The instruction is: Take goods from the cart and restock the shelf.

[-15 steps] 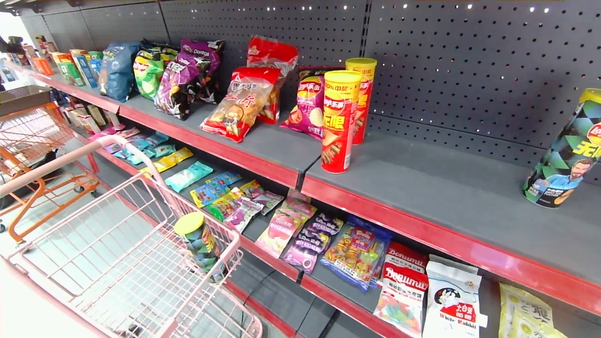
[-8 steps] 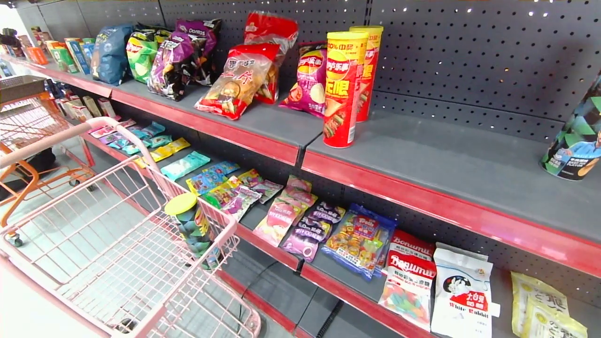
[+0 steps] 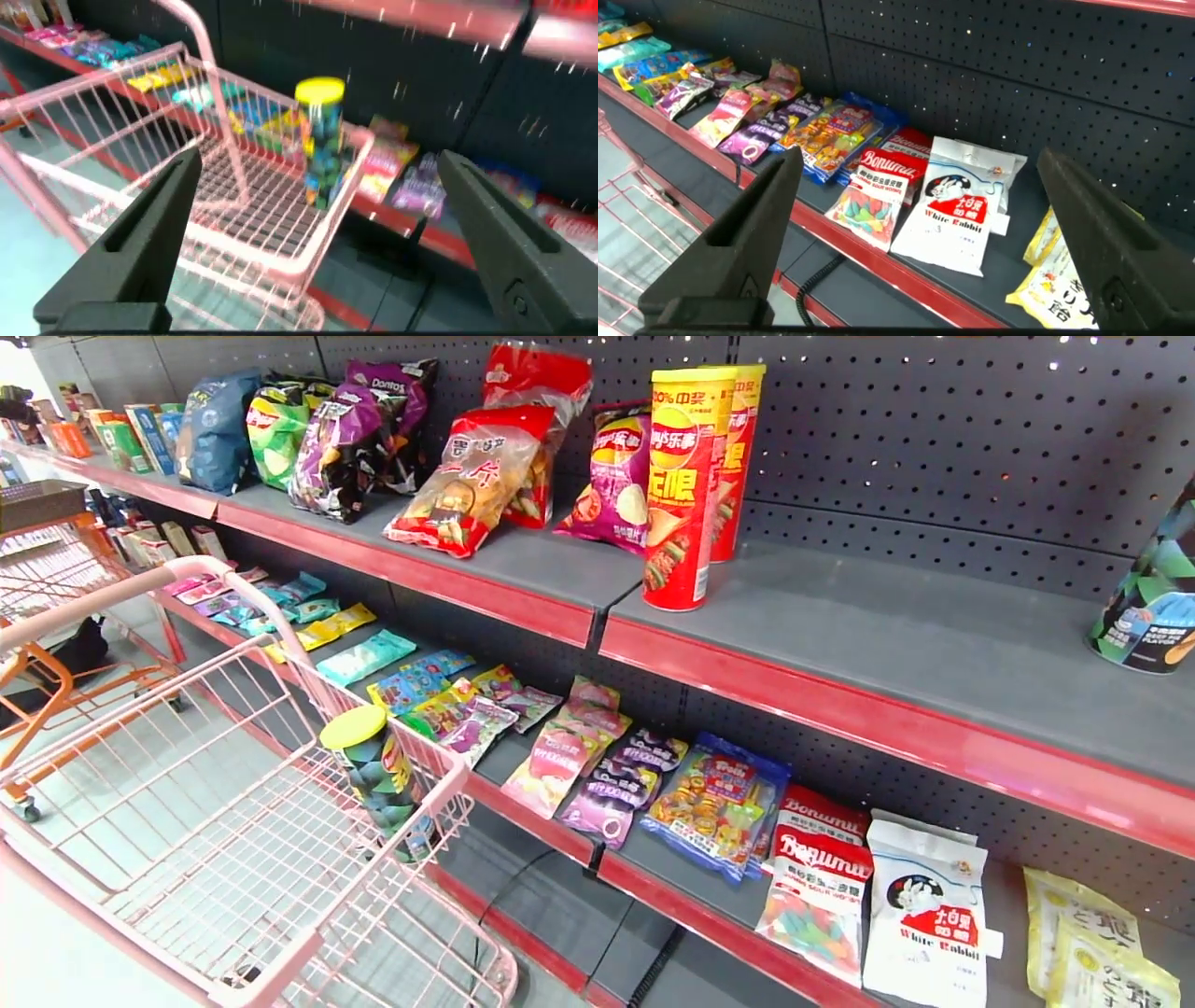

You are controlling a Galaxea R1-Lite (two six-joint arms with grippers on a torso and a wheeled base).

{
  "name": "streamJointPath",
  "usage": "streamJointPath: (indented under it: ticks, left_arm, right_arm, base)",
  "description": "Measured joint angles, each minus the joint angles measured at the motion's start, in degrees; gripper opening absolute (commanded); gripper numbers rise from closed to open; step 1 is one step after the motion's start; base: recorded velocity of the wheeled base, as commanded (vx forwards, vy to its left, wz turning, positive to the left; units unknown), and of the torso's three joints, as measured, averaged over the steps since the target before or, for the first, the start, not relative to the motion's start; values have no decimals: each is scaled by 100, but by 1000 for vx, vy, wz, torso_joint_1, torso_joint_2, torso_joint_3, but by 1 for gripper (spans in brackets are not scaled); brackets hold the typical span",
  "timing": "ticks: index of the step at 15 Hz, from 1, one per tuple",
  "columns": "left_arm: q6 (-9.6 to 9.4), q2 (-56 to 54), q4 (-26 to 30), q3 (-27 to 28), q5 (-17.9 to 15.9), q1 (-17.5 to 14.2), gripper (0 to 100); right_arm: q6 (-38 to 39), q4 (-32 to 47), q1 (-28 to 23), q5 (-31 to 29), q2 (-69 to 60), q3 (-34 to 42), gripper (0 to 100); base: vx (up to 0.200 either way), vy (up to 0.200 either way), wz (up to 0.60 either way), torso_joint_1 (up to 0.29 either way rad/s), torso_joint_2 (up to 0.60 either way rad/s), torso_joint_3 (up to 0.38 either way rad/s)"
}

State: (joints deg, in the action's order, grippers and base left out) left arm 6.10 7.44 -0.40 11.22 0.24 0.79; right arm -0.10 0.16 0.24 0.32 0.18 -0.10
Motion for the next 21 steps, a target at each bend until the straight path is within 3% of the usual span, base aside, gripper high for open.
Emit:
streamJointPath:
  ticks: [3,5,11,14,17,21]
  left_arm:
    - [178,1707,-121,1356,172,-9,100]
    - [112,2876,-660,1673,199,-50,100]
    - [-143,5998,-2549,1637,-346,-247,100]
    - [-262,7269,-3745,1519,-783,-451,100]
    - [-759,8148,-3996,1351,-1428,-500,100]
    - [-847,9000,-4659,1406,-1507,-473,100]
  right_arm:
    - [5,0,0,0,0,0,100]
    - [2,0,0,0,0,0,100]
    - [10,-5,0,-5,0,5,100]
    - [21,-2,0,-7,0,0,100]
    - [12,0,0,-10,0,0,100]
    - [2,2,0,0,0,0,100]
  base:
    - [0,0,0,0,0,0]
    - [0,0,0,0,0,0]
    - [0,0,0,0,0,0]
    - [0,0,0,0,0,0]
    - [0,0,0,0,0,0]
    - [0,0,0,0,0,0]
